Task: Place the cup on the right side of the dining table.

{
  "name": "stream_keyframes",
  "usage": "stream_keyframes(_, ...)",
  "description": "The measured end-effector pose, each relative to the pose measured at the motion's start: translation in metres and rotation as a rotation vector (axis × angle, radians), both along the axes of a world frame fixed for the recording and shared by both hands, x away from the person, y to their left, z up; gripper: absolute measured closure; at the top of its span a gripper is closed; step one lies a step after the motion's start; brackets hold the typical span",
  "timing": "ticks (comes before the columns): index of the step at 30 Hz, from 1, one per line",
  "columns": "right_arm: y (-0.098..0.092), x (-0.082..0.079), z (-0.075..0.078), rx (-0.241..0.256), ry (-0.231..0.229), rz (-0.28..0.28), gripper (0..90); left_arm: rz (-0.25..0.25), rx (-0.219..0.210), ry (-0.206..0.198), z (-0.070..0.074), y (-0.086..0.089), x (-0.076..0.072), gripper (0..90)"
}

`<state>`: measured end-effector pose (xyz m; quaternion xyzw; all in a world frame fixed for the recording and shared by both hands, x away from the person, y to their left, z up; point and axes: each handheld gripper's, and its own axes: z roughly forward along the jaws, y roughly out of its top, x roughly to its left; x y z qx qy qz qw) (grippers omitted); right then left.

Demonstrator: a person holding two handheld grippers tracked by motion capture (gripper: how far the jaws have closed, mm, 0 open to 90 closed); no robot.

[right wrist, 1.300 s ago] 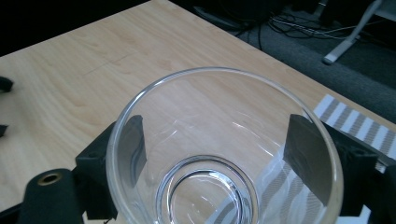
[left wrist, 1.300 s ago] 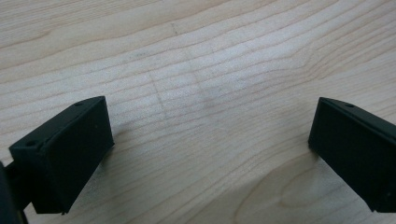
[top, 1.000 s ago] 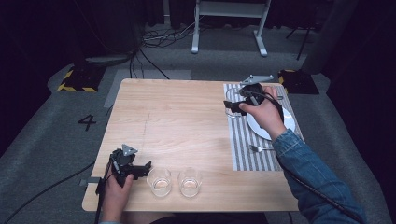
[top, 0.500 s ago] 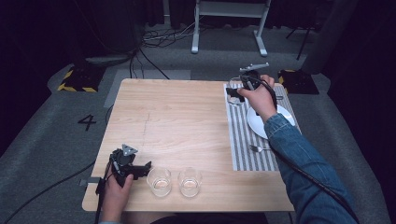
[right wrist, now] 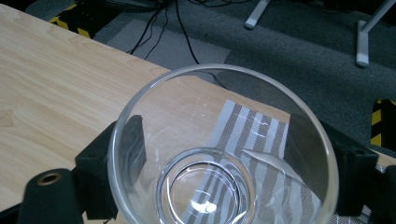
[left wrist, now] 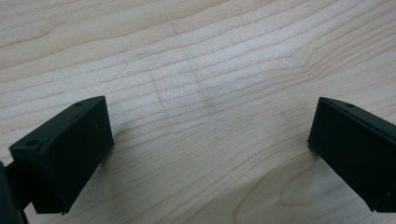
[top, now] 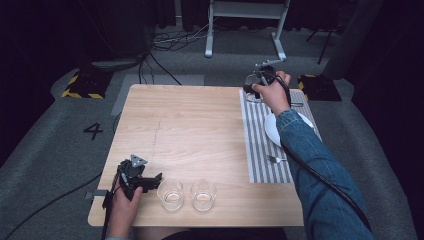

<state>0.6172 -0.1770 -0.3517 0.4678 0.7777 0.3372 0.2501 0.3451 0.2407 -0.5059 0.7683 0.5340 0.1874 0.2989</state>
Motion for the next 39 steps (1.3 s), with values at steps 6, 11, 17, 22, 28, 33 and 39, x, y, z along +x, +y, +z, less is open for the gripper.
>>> stream_keyframes(6,-0.006,0.016,-0.008,0.012,0.018,-0.033,18.6,0.0,0.0,0.0,0.0,0.0,0.0,0.0)
stream_keyframes(11,-0.013,0.026,-0.017,0.005,0.03,-0.064,18.6,0.001,0.0,0.0,0.0,0.0,0.0,0.0)
stream_keyframes(17,-0.019,0.035,-0.03,-0.003,0.042,-0.085,18.6,0.0,0.0,0.0,0.0,0.0,0.0,0.0)
stream_keyframes(22,-0.018,0.039,-0.043,-0.023,0.052,-0.08,18.5,0.0,0.0,0.0,0.0,0.0,0.0,0.0)
stream_keyframes(28,-0.018,0.042,-0.057,-0.052,0.058,-0.067,18.5,0.0,0.0,0.0,0.0,0.0,0.0,0.0)
stream_keyframes(33,-0.019,0.043,-0.071,-0.049,0.09,-0.078,18.5,0.0,0.0,0.001,0.0,0.0,0.0,0.0)
stream_keyframes(39,-0.024,0.043,-0.081,-0.043,0.108,-0.084,18.5,0.0,0.0,0.0,0.0,0.0,0.0,0.0)
